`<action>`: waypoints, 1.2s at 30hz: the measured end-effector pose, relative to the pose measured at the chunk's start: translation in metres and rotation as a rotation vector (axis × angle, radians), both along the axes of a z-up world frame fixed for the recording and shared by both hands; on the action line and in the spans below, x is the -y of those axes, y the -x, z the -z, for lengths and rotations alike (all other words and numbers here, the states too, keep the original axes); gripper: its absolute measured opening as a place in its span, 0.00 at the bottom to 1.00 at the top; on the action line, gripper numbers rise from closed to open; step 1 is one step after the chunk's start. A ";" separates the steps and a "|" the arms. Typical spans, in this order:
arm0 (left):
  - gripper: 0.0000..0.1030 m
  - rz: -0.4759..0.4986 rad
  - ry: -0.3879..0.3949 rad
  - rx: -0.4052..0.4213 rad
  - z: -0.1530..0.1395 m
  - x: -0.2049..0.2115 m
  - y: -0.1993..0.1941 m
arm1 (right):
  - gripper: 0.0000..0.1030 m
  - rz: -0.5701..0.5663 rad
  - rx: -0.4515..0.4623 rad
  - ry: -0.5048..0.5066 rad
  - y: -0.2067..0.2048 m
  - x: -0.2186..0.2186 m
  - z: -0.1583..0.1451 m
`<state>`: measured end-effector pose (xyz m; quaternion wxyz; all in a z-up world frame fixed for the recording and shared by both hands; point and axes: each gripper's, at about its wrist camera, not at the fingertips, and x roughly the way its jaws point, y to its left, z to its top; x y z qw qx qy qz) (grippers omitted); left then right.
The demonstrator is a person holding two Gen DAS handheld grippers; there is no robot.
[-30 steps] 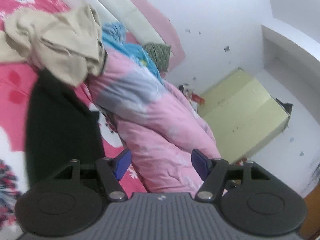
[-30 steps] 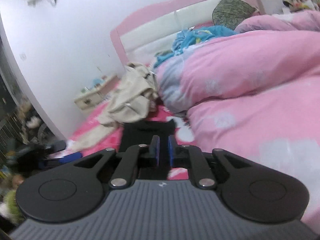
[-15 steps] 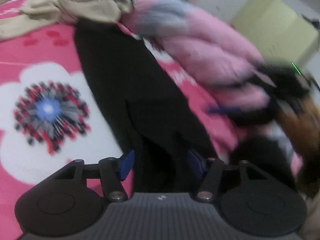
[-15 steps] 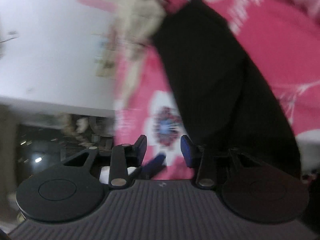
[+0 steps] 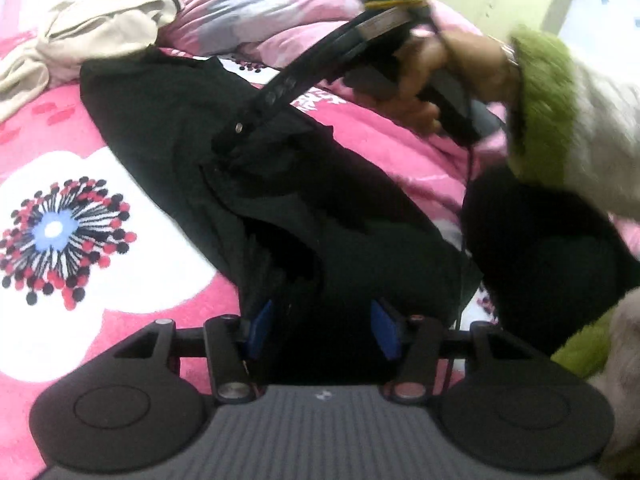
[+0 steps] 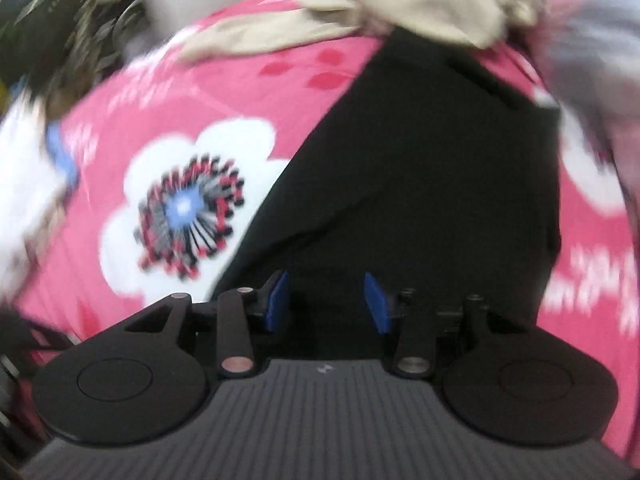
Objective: Fold clothes
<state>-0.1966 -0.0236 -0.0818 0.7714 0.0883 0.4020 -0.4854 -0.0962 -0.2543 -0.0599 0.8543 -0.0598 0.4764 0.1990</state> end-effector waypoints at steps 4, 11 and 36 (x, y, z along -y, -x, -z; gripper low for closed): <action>0.49 0.019 -0.027 0.043 -0.001 -0.003 0.009 | 0.37 -0.154 -0.059 0.063 -0.001 -0.001 0.010; 0.44 0.003 -0.048 0.043 0.009 0.005 0.009 | 0.03 -0.258 -0.078 0.045 0.024 0.012 -0.009; 0.45 0.069 -0.134 0.139 0.009 0.023 0.019 | 0.13 0.145 -0.203 -0.294 0.132 0.134 -0.039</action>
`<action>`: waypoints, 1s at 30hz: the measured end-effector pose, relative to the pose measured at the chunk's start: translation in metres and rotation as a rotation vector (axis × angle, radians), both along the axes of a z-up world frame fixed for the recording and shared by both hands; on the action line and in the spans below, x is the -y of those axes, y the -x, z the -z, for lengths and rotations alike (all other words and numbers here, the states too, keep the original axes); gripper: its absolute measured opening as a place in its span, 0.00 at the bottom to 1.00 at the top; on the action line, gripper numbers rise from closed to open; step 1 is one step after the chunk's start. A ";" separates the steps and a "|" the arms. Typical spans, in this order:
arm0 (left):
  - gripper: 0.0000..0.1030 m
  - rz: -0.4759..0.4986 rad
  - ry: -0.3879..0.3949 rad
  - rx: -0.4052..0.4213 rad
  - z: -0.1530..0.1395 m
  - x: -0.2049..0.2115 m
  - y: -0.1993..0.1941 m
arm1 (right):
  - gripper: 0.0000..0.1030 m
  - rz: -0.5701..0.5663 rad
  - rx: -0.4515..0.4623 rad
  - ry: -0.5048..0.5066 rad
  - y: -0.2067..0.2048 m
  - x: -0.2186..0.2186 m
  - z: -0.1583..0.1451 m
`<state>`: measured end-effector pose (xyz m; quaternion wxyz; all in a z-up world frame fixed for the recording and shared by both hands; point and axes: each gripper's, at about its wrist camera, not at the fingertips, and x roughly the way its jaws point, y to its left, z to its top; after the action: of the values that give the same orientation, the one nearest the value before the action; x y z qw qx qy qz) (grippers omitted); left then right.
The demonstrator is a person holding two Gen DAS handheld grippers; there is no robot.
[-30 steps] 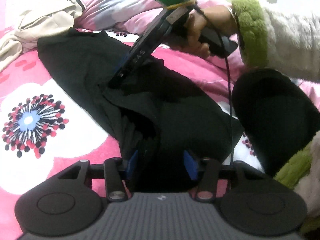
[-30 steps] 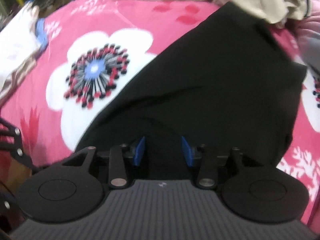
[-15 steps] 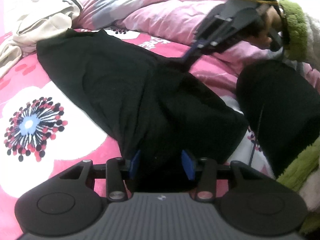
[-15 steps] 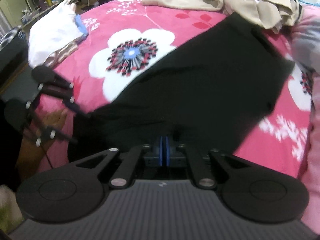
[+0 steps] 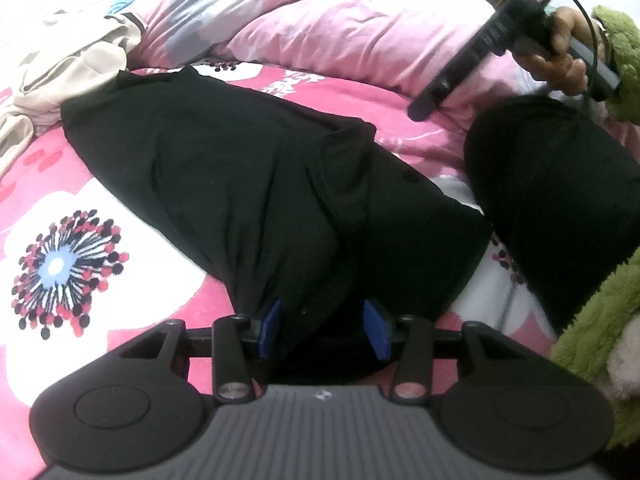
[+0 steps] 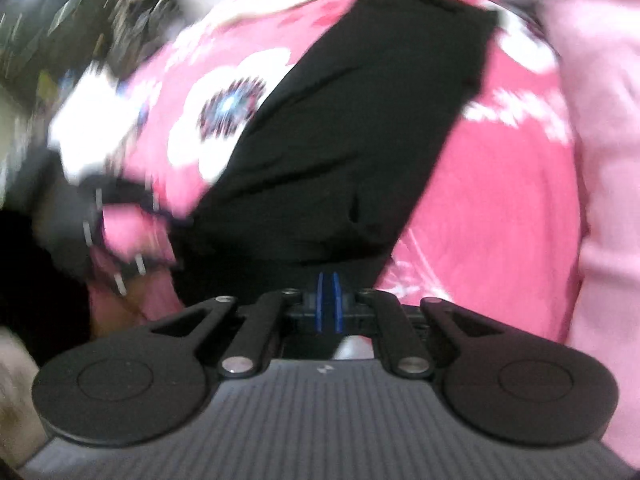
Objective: Fold clothes
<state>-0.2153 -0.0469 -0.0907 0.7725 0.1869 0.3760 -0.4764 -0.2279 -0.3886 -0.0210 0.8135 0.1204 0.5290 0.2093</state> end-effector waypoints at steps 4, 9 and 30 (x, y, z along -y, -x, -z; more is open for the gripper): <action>0.46 -0.014 0.005 0.006 0.000 -0.004 0.000 | 0.48 0.362 -0.217 -0.248 -0.016 0.021 0.021; 0.46 -0.043 0.036 -0.014 0.002 -0.012 0.000 | 0.51 0.724 -0.498 -0.540 -0.026 0.032 0.058; 0.46 -0.087 0.082 -0.039 0.005 -0.030 -0.003 | 0.20 0.743 -0.690 -0.223 -0.026 0.001 0.078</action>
<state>-0.2125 -0.0169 -0.0957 0.7920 0.1295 0.3788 -0.4609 -0.2014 -0.3893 -0.0994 0.5934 0.4483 0.6623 -0.0905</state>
